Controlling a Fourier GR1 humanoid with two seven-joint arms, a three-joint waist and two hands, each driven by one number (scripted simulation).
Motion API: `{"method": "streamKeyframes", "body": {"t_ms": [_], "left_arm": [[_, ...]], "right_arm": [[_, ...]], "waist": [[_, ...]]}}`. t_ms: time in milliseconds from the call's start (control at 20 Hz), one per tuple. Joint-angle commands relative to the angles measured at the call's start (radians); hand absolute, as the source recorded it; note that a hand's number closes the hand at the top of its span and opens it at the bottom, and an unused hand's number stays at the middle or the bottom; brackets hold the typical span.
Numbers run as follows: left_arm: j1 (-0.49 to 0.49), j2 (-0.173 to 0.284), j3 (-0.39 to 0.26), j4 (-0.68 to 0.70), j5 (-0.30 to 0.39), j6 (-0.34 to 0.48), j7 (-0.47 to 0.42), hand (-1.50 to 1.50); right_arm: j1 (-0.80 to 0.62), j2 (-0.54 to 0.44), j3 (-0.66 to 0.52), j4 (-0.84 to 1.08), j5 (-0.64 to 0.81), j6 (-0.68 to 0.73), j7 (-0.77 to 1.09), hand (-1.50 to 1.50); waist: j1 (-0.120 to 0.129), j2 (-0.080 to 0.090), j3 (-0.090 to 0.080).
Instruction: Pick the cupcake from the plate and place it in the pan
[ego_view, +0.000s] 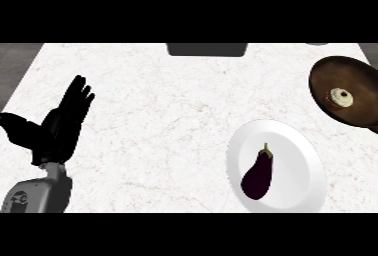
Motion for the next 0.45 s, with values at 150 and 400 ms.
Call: {"method": "streamKeyframes", "body": {"t_ms": [150,400], "left_arm": [[0.032,0.009,0.023,0.013,0.023,-0.024,-0.039,0.00],[0.014,-0.012,0.004,0.007,0.001,0.004,-0.023,0.00]], "right_arm": [[0.085,-0.057,-0.015,-0.022,-0.034,0.195,-0.109,-1.50],[0.134,-0.046,-0.001,-0.050,-0.039,0.193,-0.145,-1.50]], "waist": [[0.002,-0.001,0.001],[-0.006,-0.004,0.001]]}}
